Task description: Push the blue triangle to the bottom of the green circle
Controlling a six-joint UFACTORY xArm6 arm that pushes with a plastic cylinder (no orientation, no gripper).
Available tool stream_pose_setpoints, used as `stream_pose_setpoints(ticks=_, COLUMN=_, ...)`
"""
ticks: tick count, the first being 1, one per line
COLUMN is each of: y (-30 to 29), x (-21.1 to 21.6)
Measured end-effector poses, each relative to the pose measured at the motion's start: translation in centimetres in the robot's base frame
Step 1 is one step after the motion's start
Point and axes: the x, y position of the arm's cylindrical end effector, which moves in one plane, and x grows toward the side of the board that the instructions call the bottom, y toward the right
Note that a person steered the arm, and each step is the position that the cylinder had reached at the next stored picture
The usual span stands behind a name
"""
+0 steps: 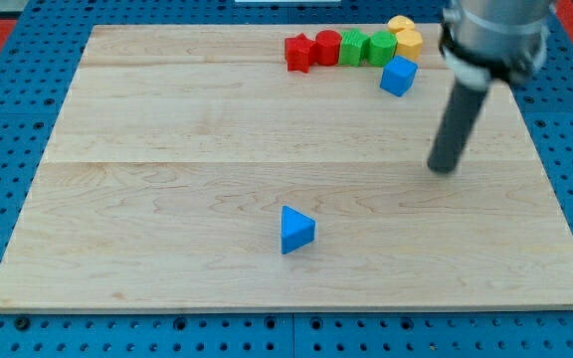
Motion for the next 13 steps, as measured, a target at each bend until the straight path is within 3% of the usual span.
stream_pose_setpoints(ticks=1, y=-2.7, x=7.3)
stream_pose_setpoints(ticks=2, y=-8.8, x=8.2)
stream_pose_setpoints(ticks=3, y=-14.6, x=6.6)
stream_pose_setpoints(ticks=6, y=-21.9, x=2.2)
stream_pose_setpoints(ticks=7, y=-22.3, x=-3.6)
stream_pose_setpoints(ticks=9, y=-16.8, x=-9.5)
stream_pose_setpoints(ticks=12, y=-18.0, x=-13.7)
stream_pose_setpoints(ticks=13, y=-20.9, x=-14.1)
